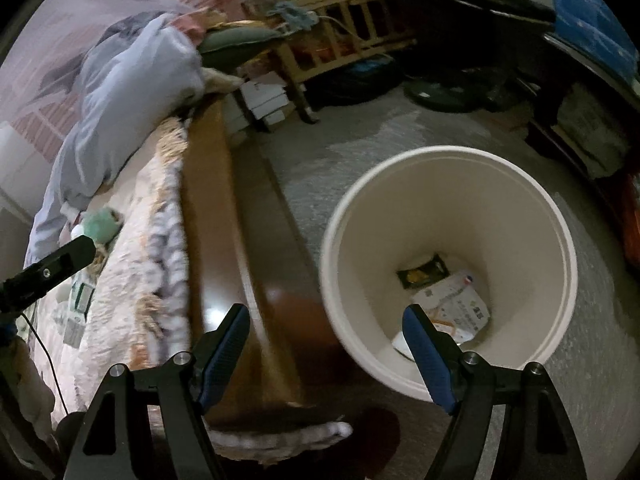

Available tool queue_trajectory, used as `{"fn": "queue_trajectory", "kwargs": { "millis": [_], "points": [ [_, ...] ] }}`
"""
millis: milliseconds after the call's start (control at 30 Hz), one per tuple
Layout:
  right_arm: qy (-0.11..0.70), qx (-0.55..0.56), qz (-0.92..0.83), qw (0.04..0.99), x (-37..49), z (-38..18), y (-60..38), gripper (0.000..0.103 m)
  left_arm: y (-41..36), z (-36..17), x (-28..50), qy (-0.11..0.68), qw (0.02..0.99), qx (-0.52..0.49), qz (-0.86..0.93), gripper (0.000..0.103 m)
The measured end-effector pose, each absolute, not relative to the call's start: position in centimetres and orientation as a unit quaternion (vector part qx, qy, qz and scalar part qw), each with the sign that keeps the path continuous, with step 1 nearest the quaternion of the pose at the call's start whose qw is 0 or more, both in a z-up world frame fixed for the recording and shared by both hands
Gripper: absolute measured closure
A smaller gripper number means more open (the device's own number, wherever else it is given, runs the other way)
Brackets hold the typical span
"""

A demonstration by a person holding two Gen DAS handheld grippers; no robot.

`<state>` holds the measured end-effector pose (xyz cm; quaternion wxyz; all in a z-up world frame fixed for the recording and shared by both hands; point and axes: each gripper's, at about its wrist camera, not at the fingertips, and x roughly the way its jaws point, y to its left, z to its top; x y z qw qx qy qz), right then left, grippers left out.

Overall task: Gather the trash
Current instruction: 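Return both open tools to the trash pile on the bed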

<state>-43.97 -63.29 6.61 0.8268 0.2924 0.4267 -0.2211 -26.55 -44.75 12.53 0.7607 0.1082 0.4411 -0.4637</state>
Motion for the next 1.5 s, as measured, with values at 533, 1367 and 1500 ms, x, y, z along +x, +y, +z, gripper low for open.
{"fn": "queue_trajectory", "kwargs": {
  "millis": [533,1367,1500],
  "points": [
    [0.447,0.23,-0.126,0.855,-35.1,9.0,-54.5,0.027,-32.7,12.7,-21.0,0.444,0.815,0.08,-0.365,0.062],
    [0.472,0.143,-0.021,0.87,-25.5,10.0,-42.6,0.027,-16.1,11.9,-14.3,0.44,0.871,0.018,-0.218,0.062],
    [0.469,0.135,-0.015,0.872,-25.0,10.3,-41.4,0.027,-15.3,12.1,-14.4,0.436,0.875,0.019,-0.211,0.062]
  ]
}}
